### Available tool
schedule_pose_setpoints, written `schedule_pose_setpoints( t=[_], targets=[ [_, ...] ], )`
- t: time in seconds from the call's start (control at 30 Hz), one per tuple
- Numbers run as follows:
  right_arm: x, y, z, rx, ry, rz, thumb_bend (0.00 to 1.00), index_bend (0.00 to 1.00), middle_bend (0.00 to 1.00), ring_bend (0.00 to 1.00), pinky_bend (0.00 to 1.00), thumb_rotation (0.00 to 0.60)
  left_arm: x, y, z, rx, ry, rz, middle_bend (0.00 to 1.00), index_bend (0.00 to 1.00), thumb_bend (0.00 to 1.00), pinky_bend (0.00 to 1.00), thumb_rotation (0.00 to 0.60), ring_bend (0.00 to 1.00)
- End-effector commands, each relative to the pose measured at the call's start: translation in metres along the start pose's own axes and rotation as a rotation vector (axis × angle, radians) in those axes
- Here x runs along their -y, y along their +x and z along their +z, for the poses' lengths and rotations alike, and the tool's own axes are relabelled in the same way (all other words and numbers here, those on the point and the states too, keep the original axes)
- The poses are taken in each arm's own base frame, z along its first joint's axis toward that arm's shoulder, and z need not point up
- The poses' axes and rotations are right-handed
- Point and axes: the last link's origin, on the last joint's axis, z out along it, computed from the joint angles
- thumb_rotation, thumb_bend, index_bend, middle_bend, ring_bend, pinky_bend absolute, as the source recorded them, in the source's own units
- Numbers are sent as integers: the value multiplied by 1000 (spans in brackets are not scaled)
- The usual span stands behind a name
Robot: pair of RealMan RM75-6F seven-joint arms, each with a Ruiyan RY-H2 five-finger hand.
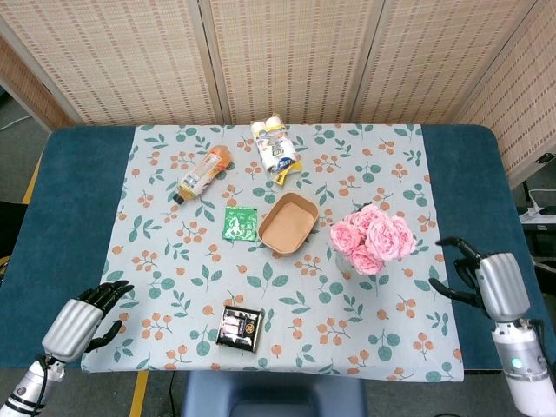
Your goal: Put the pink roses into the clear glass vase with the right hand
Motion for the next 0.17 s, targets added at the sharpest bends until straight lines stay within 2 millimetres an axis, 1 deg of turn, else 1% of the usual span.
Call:
schedule_pose_setpoints(
  t=[0.03,0.07,0.13,0.17],
  targets=[
    [-18,-23,-58,113,-56,-261,6,379,806,863,891,600,0,1,0,-7,1,3,166,160,423,390,600,214],
    [-18,-23,-56,136,-35,-268,1,357,775,846,878,600,0,1,0,-10,1,4,166,160,423,389,600,214],
    [-19,-25,-52,143,-55,-262,0,318,734,815,852,600,0,2,0,-14,5,7,167,159,423,389,600,214],
    [-21,-26,-51,146,-66,-287,0,308,716,797,833,600,0,2,0,-18,8,5,167,160,423,389,600,214]
  ],
)
